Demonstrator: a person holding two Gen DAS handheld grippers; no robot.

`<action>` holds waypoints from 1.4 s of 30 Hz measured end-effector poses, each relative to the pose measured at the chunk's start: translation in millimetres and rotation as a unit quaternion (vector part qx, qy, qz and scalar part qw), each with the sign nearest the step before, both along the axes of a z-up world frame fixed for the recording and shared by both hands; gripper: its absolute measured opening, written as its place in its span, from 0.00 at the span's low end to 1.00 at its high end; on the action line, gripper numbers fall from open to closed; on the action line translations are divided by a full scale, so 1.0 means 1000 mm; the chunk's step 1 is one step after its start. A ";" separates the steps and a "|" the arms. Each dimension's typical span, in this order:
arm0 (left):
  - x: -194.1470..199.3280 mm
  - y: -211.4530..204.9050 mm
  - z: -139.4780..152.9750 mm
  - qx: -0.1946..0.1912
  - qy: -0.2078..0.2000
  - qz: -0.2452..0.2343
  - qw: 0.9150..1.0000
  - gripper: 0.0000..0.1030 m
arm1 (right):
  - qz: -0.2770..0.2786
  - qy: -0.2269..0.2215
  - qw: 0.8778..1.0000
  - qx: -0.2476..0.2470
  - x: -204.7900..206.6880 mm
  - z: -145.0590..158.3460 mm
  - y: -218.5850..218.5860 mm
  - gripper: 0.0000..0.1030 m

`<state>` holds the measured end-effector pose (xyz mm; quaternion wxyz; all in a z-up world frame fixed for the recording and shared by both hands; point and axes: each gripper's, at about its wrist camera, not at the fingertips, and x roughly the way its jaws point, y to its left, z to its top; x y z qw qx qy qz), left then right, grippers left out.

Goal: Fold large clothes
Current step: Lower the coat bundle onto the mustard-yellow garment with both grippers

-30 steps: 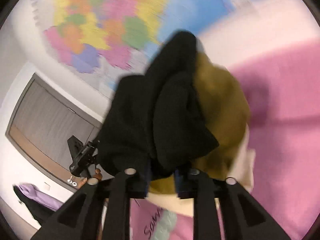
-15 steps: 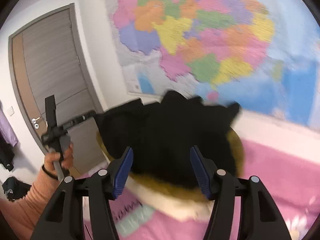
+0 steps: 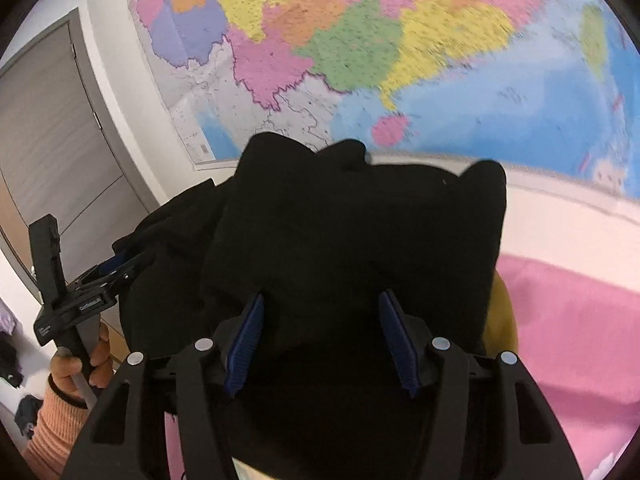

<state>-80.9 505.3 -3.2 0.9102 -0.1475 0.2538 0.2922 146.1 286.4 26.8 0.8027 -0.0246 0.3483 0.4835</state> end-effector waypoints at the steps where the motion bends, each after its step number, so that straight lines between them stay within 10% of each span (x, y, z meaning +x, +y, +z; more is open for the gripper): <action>1: -0.001 -0.002 0.001 0.000 0.002 0.006 1.000 0.96 | -0.003 0.003 1.000 -0.001 -0.001 0.001 -0.002 0.55; 24: -0.033 -0.082 0.019 -0.027 -0.033 0.015 0.999 0.95 | 0.003 -0.103 0.994 -0.025 -0.069 0.012 -0.027 0.81; 42: -0.051 -0.132 0.019 -0.024 -0.020 0.030 0.999 0.95 | 0.010 -0.094 0.996 -0.004 -0.107 0.006 -0.050 0.94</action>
